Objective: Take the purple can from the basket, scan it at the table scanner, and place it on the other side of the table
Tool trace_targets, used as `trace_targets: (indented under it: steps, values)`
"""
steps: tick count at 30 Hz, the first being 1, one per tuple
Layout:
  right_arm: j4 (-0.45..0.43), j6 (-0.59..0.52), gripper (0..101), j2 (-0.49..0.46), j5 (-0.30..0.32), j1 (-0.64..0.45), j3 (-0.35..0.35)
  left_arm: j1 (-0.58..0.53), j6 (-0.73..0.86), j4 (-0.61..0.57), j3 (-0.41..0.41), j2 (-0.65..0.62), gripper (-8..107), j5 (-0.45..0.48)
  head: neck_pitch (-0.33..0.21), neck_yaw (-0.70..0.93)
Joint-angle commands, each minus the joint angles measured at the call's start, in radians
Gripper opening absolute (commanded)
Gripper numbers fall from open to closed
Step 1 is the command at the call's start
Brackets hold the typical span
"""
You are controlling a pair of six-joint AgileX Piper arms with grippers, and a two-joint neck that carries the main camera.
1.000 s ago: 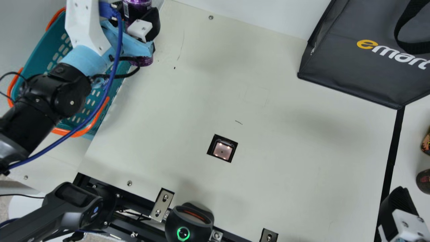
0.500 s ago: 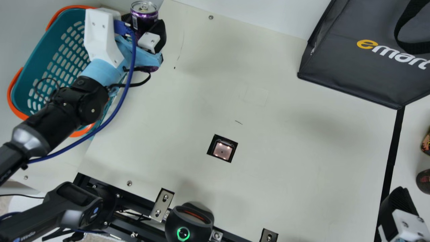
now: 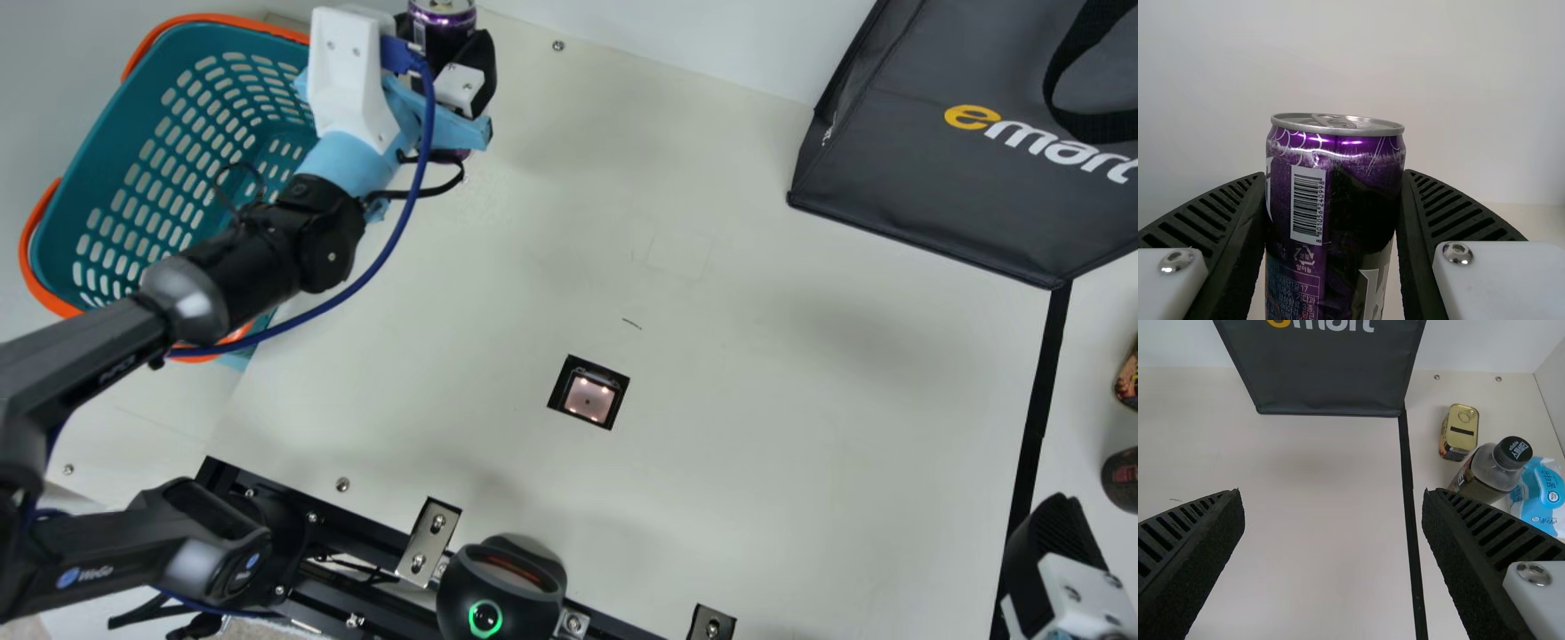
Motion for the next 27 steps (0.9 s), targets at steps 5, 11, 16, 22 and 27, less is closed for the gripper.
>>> trace_targets:
  steps: [5,11,16,22,27]
  values:
    - [0.000,0.000,95,0.000,0.000,0.000,0.000,-0.002,-0.024,0.020,-0.034,0.084,-8,-0.037,-0.027,0.002]
    - [0.000,0.000,95,0.000,0.000,0.000,0.000,-0.002,-0.031,0.022,-0.034,0.091,-8,-0.039,-0.027,0.002]
    - [0.000,0.000,95,0.000,0.000,0.000,0.000,-0.002,-0.031,0.022,-0.034,0.091,-8,-0.032,-0.027,0.002]
    - [0.000,0.000,95,0.000,0.000,0.000,0.000,-0.002,-0.031,0.022,-0.034,0.091,-8,-0.035,-0.027,0.002]
    - [0.000,0.000,95,0.000,0.000,0.000,0.000,-0.002,-0.031,0.022,-0.034,0.091,-8,-0.035,-0.027,0.002]
